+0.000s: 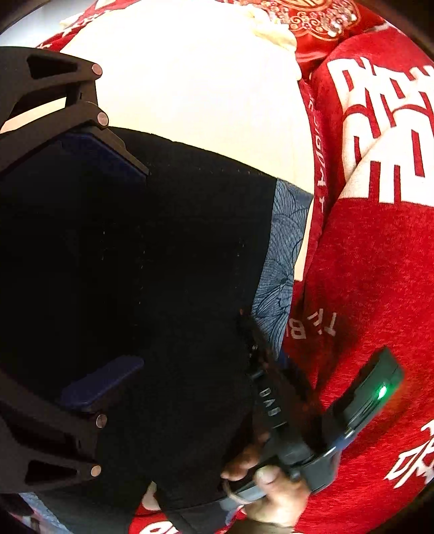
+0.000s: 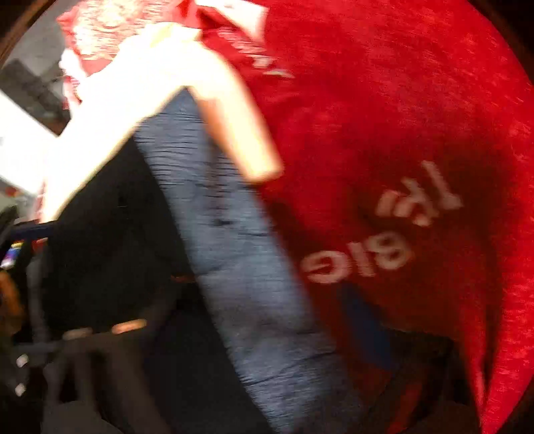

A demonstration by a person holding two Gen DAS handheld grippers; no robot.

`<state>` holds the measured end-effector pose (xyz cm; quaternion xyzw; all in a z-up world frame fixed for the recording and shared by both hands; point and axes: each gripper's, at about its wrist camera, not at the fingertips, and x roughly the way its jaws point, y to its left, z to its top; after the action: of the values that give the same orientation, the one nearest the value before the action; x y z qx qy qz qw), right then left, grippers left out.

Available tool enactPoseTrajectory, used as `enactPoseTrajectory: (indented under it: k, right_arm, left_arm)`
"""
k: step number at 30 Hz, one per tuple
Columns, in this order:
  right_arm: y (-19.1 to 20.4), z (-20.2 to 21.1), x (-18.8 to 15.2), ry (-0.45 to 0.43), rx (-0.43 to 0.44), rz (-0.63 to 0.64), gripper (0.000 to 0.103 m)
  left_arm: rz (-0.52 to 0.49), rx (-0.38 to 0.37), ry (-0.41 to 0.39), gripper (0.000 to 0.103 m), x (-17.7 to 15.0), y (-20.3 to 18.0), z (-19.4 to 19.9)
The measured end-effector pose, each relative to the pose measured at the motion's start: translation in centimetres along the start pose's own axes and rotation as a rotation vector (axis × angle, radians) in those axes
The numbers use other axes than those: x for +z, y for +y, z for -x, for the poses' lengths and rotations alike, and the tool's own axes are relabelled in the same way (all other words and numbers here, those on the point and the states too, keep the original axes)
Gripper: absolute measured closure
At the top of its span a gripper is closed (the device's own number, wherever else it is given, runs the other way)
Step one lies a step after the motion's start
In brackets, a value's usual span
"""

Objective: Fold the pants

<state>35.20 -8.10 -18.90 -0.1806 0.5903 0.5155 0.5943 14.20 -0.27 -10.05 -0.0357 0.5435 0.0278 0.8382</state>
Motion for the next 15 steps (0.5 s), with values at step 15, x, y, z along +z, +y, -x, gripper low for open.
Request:
enactPoseTrajectory:
  k: [15]
  right_arm:
    - [13.3,7.5,-7.9,-0.323,-0.409,0.097,0.095]
  left_arm:
    - [0.508,-0.308,-0.039,0.000,6.4,5.6,2.3]
